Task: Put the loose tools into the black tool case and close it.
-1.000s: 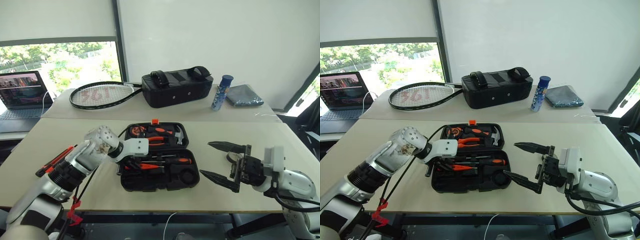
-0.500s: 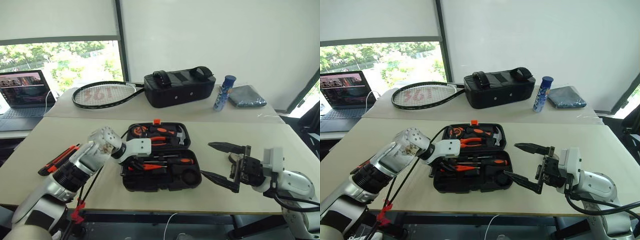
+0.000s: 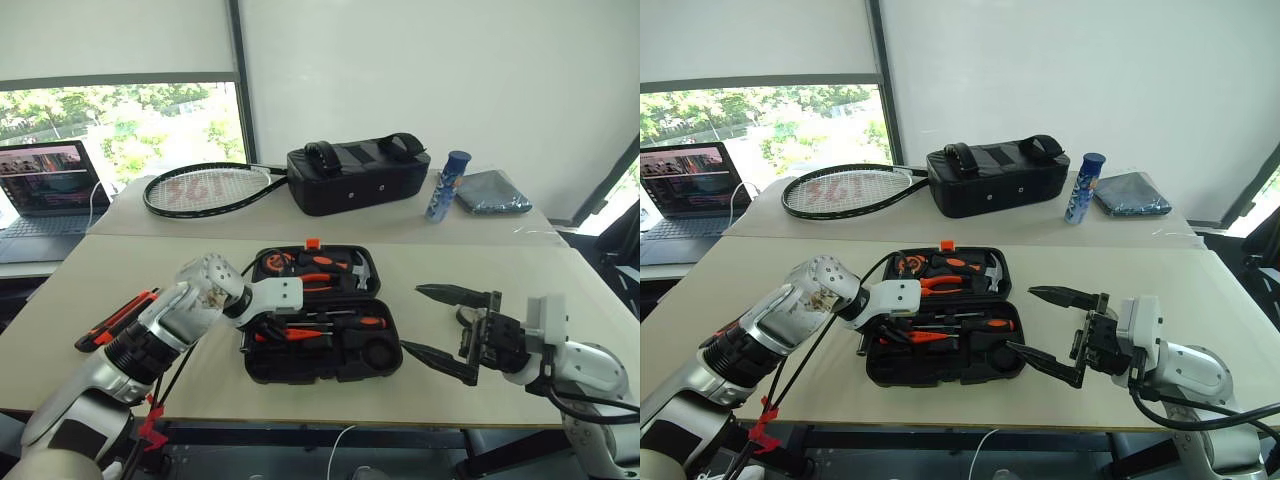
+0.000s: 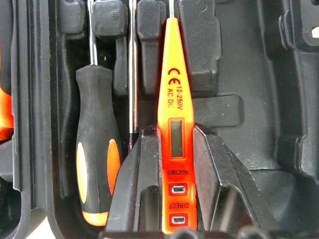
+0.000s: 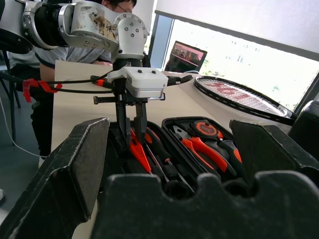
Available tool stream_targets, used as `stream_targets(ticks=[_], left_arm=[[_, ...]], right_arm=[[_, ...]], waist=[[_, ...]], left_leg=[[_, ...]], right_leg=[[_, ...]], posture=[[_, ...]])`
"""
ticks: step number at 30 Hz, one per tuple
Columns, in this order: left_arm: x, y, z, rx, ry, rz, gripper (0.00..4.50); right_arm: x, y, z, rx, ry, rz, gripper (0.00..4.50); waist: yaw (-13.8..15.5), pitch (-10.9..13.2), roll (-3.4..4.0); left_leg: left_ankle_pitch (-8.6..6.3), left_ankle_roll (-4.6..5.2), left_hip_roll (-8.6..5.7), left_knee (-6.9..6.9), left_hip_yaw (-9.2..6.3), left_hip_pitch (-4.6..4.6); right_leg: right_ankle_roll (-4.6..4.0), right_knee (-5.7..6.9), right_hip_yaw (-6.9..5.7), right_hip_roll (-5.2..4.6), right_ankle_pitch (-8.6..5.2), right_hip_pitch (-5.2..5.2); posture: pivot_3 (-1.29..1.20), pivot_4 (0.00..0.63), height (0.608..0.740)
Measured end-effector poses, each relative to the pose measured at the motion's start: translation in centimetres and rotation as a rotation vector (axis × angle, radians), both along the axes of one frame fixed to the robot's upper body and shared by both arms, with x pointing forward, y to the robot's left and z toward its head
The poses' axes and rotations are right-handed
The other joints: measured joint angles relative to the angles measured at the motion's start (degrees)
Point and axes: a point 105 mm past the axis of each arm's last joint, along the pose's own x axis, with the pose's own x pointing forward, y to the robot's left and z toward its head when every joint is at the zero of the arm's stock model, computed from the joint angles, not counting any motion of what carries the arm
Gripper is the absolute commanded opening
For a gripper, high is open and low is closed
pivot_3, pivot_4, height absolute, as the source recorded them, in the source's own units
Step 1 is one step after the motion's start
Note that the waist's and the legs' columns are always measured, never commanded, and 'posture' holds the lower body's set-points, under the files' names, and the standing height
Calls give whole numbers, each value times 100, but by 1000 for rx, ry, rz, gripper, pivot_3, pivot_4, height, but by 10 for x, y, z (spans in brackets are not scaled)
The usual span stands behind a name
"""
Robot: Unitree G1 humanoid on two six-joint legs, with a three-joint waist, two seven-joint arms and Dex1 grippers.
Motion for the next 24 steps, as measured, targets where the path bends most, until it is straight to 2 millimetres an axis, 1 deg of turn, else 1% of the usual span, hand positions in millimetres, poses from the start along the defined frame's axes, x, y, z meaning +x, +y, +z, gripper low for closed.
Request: stream_targets(ticks=[3,11,13,14,16,17,18,19,21,24], left_arm=[[0,2,-1,17,5,25,429],[0,3,-1,23,-1,25,429],[0,3,-1,22,-4,19,1438],[0,4,-1,21,-10,19,1698],[0,3,1,11,-10,8,2472],[-2,2,-1,8,-2,-7,2796],[-4,1,-4,3,10,-16,3243],[-7,1,-6,-3,29,-25,3542],[-10,3,-6,-5,47,-40,3542],[-9,10,6,-32,32,-26,3542]], right_arm=[[0,0,-1,0,0,-1,4500],[0,1,-1,-2,0,-3,4500],[0,0,-1,-2,0,-3,4500],[1,0,-1,-3,0,-2,4500],[1,0,-1,-3,0,-2,4500],[1,0,-1,-2,1,-3,4500],[1,0,-2,-2,2,-3,4500],[1,0,-2,-2,3,-4,4500],[1,-1,-2,-1,1,-4,4500],[1,-1,-2,-1,1,-4,4500]], waist=[[-14,0,1],[-73,-1,1],[-78,-1,1],[-79,-1,1],[-90,-1,1],[-90,-1,1],[-88,0,1],[-81,0,0],[-69,0,0],[-65,0,0]], left_leg=[[0,0,0,0,1,5],[0,0,0,0,1,14],[0,0,0,0,2,14],[0,0,0,0,1,14],[0,0,0,0,2,12],[0,0,0,0,3,11],[0,0,0,0,3,9],[0,0,0,0,2,5],[0,0,-1,3,3,2],[0,0,-1,3,3,2]], right_leg=[[0,1,3,2,0,2],[-2,8,10,4,2,8],[-2,8,10,4,2,8],[-2,8,10,4,2,7],[-2,7,12,4,1,6],[-2,6,13,4,2,4],[-2,6,13,4,2,2],[-1,6,12,4,2,0],[0,6,13,4,3,-1],[0,5,14,4,3,-1]], posture=[[0,150,740],[0,150,740],[0,150,740],[0,150,740],[0,150,740],[0,150,740],[0,150,740],[0,150,740],[0,150,740],[0,150,740]])
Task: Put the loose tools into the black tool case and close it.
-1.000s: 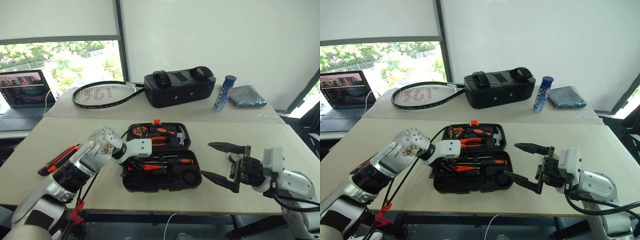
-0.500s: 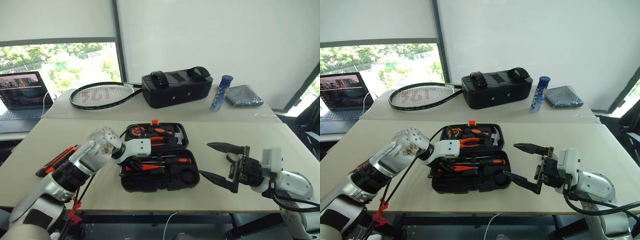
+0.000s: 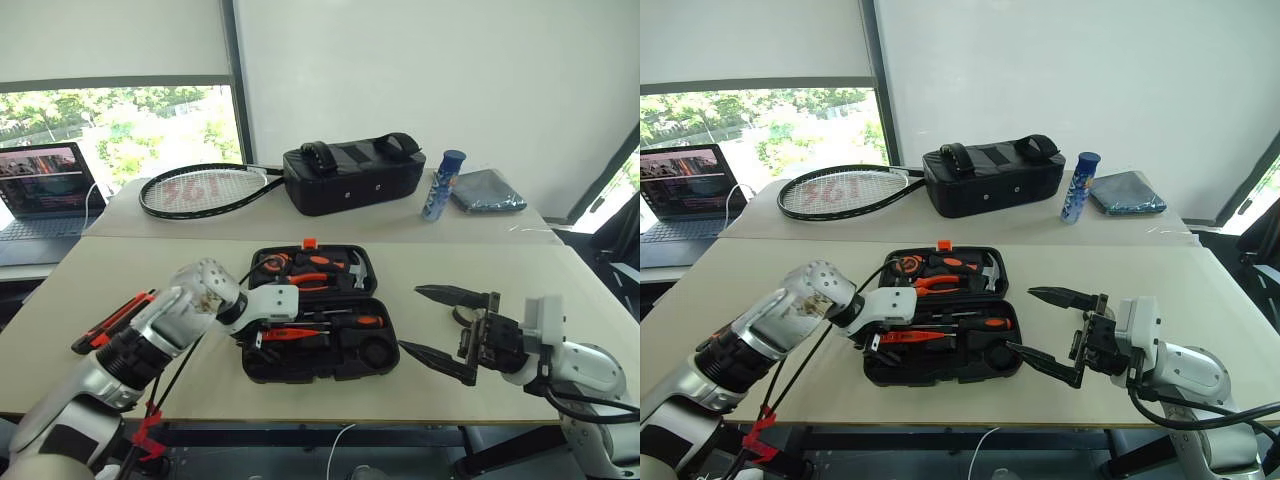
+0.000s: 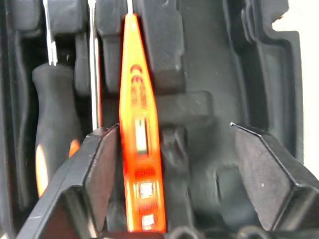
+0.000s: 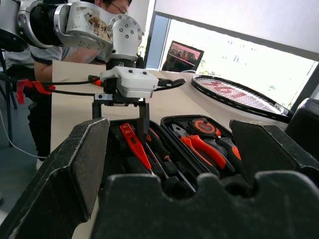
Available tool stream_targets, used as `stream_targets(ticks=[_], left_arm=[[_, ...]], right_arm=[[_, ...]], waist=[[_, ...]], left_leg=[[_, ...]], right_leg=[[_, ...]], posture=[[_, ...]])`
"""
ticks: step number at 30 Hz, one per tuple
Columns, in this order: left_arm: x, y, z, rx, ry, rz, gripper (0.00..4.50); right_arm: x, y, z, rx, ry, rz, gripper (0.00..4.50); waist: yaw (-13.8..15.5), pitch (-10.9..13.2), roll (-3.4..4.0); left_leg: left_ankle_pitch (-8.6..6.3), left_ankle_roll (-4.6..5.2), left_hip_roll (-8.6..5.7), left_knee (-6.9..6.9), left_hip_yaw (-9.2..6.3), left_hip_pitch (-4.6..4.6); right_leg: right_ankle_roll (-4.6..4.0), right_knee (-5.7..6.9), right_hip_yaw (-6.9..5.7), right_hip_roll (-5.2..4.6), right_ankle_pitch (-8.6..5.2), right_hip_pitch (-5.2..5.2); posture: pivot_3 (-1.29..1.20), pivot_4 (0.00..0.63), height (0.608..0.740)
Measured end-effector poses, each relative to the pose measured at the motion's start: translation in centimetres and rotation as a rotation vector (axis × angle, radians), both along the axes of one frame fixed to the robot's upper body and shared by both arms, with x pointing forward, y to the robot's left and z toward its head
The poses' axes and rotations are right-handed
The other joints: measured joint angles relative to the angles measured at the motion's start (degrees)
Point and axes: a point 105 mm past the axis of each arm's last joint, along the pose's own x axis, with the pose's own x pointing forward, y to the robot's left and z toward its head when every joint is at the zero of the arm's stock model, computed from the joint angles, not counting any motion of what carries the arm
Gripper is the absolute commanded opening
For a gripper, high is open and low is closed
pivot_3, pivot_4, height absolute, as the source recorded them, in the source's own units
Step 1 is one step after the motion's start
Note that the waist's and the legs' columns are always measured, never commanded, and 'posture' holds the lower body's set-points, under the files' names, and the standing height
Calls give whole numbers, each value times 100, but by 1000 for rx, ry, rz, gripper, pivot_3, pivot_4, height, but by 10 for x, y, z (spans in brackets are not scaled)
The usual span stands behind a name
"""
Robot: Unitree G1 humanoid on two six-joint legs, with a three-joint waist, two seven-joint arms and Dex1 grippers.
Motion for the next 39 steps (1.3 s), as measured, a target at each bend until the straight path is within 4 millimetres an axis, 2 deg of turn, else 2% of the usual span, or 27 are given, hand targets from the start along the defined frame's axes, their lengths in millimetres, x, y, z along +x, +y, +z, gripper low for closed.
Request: stream_targets(ticks=[7,10,12,15,18,24,39], left_arm=[[-1,-7,37,-189,-66,-45,3542],[5,-6,43,-274,-89,-28,2801],[7,-1,39,-299,-78,-7,2103],[7,9,16,-325,-31,20,999],[10,14,5,-325,-37,27,29],[16,1,-8,-351,-69,19,29],[14,-9,-11,-355,-79,1,29]], right_arm=[[1,1,-2,4,9,4,4500],[2,3,-1,5,6,14,4500],[2,4,1,12,-3,20,4500],[3,5,-1,14,4,22,4500],[4,5,-2,15,8,25,4500],[4,6,-2,14,7,26,4500],[2,7,-1,8,0,23,4500]], waist=[[51,0,0],[64,0,0],[62,0,0],[85,0,1],[110,0,0],[141,0,0],[99,0,1]], left_leg=[[0,0,0,0,0,-9],[0,0,0,0,1,-3],[0,0,1,0,1,-2],[0,0,1,0,2,-4],[0,0,0,7,1,-15],[0,0,0,19,1,-22],[0,0,0,21,0,-21]], right_leg=[[1,-5,-1,0,-1,-4],[1,-4,0,0,0,-1],[1,-3,0,0,0,-1],[1,-3,0,0,0,-3],[3,-4,-1,-1,1,-6],[7,-7,0,-1,3,-4],[8,-3,1,0,4,-2]], posture=[[0,150,740],[0,150,740],[0,150,740],[0,150,740],[0,150,740],[0,150,740],[0,150,740]])
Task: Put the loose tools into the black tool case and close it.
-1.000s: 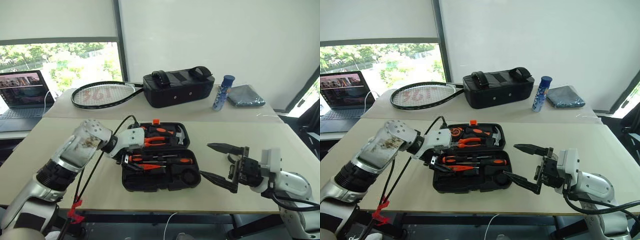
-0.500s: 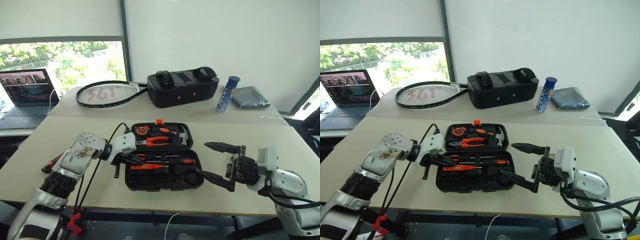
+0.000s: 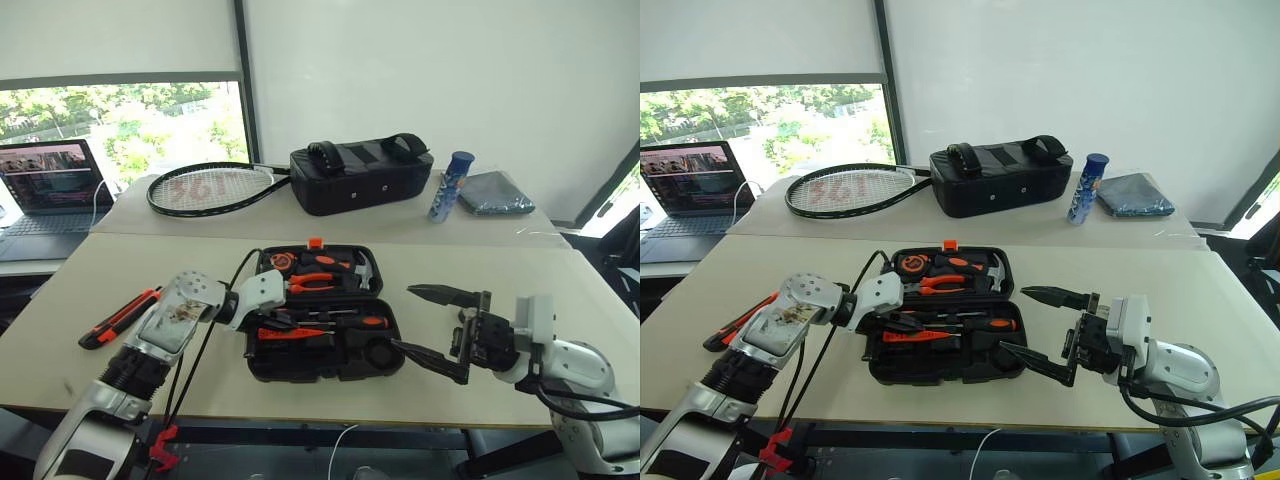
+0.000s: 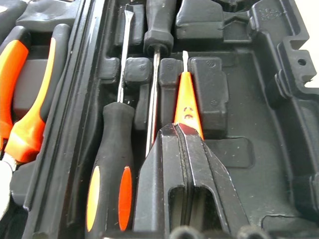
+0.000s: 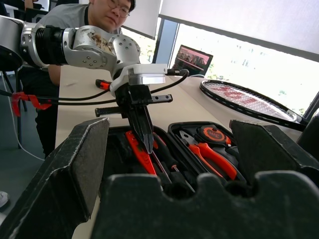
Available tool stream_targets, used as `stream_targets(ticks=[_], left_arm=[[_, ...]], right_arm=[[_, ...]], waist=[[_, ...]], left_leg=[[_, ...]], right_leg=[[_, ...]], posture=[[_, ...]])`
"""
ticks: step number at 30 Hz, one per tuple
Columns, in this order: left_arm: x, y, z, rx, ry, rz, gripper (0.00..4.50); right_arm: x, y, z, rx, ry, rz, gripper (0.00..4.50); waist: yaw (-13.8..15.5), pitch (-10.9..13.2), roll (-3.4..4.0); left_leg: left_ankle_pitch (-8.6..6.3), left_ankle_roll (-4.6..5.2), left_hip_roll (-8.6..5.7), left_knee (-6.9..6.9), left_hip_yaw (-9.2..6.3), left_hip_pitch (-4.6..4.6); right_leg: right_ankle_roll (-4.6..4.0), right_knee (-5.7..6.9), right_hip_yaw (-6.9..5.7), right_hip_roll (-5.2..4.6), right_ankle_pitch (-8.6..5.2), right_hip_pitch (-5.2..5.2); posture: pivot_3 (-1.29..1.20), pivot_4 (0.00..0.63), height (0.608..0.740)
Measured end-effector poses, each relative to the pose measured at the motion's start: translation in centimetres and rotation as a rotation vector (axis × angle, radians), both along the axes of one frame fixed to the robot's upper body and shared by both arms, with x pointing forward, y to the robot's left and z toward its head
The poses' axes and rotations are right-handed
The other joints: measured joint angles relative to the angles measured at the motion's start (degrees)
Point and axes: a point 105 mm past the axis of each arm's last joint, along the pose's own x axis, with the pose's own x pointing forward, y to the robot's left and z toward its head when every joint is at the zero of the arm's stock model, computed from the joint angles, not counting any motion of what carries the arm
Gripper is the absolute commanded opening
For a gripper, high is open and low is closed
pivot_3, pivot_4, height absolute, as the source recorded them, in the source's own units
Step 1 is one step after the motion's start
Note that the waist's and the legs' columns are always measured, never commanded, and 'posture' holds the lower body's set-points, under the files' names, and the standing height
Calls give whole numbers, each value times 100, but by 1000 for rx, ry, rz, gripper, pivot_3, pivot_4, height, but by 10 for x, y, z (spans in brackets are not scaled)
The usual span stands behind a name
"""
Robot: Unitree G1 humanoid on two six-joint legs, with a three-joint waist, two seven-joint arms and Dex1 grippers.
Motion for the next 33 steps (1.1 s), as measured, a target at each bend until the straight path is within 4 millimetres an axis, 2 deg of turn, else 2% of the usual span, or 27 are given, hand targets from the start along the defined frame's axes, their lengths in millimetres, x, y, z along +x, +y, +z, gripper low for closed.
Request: stream_targets(ticks=[7,15,25,33], left_arm=[[-8,2,-13,43,58,8,29],[-6,-1,-13,49,70,54,29],[-5,-5,-2,-28,68,51,29],[-1,-3,-2,-19,36,70,29]], right_arm=[[0,-1,-1,-1,4,-2,4500],[-1,-2,-4,-2,16,-7,4500],[-2,-2,-5,-1,19,-9,4500],[-1,-2,-5,-5,14,-13,4500]], waist=[[-4,0,0],[0,0,1],[-7,0,0],[0,0,0]], left_leg=[[0,0,0,1,-1,2],[1,1,0,21,0,6],[5,9,-4,23,6,-4],[5,9,-4,23,6,-5]], right_leg=[[1,0,0,0,1,1],[2,3,2,1,11,10],[10,0,17,2,17,0],[12,-3,17,1,17,2]], posture=[[0,150,740],[0,150,740],[0,150,740],[0,150,740]])
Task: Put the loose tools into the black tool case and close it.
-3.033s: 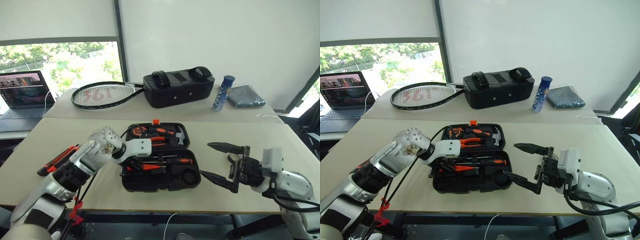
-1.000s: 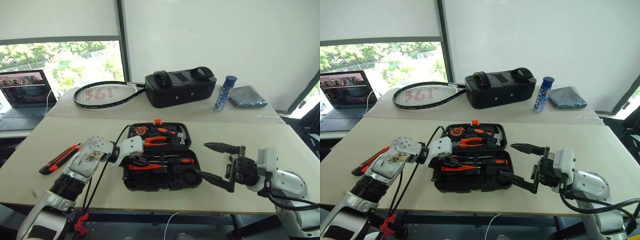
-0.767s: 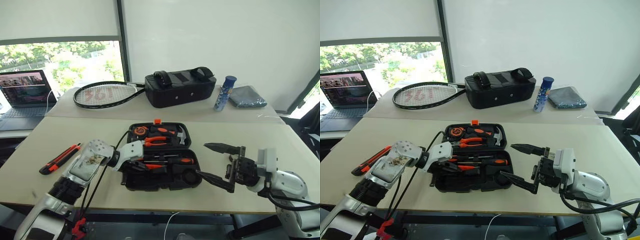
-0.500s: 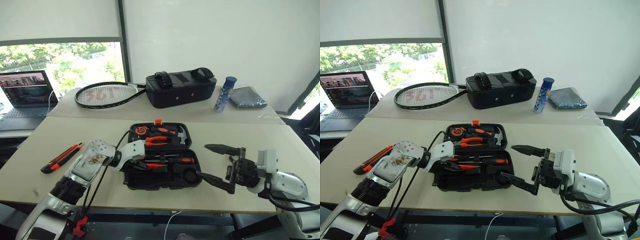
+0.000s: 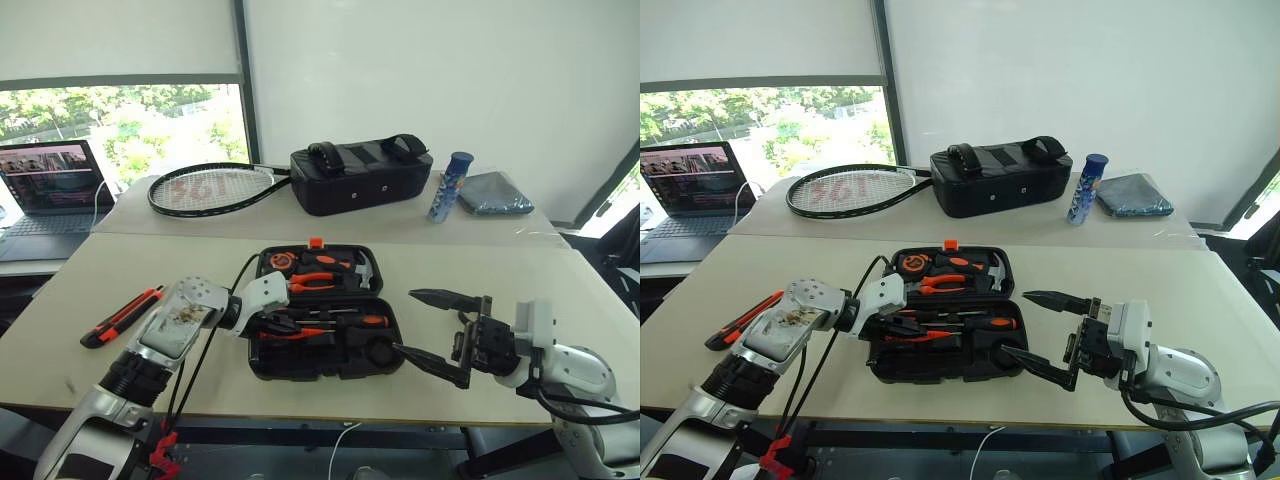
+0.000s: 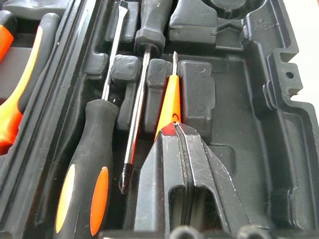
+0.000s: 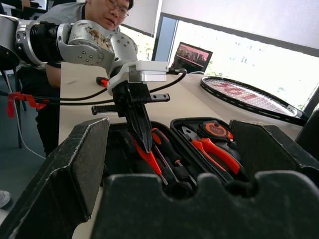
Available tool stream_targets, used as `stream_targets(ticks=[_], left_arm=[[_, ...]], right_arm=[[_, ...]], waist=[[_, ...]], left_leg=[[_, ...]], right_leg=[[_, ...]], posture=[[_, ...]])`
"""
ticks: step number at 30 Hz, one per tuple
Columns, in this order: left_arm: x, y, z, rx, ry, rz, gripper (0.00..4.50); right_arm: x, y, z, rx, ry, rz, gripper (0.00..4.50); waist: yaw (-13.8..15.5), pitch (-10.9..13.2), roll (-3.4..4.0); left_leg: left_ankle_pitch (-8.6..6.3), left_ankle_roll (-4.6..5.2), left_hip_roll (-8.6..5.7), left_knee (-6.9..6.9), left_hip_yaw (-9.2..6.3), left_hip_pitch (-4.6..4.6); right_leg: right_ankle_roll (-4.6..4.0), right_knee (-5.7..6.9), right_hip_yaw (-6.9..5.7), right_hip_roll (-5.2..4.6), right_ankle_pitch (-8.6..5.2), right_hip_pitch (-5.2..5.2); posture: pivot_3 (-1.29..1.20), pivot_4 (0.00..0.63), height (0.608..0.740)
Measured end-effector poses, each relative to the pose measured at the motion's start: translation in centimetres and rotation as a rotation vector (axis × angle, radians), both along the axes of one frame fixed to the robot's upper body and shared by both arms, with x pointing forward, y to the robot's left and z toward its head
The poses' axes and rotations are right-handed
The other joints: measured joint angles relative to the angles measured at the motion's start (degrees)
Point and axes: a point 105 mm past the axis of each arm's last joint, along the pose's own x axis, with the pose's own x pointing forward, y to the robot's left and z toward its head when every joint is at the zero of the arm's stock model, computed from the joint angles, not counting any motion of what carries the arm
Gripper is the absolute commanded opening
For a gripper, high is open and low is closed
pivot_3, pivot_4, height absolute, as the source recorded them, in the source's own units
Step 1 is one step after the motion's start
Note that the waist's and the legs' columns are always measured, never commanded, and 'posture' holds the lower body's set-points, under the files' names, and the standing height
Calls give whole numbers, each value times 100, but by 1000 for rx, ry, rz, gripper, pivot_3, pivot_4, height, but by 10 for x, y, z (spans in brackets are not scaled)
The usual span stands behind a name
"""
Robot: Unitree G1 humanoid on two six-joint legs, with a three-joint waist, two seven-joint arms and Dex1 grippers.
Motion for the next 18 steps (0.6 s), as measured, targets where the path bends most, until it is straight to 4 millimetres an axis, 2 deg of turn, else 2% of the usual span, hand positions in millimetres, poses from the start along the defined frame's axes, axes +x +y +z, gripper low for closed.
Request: stream_targets(ticks=[9,13,18], left_arm=[[-1,-1,-2,11,-5,-9,29],[-5,-2,-13,42,26,-25,29],[-3,-4,-15,46,19,-10,29]], right_arm=[[2,0,1,6,-4,-15,4500],[2,0,2,7,-7,-18,4500],[4,1,7,8,-25,-14,4500]], waist=[[-3,0,0],[-1,0,0],[4,0,0]], left_leg=[[0,0,0,0,0,0],[0,0,0,0,0,2],[6,9,-8,1,0,10]], right_leg=[[0,0,1,0,0,0],[-1,0,1,0,0,1],[-25,1,14,0,-10,10]], posture=[[0,150,740],[0,150,740],[0,150,740]])
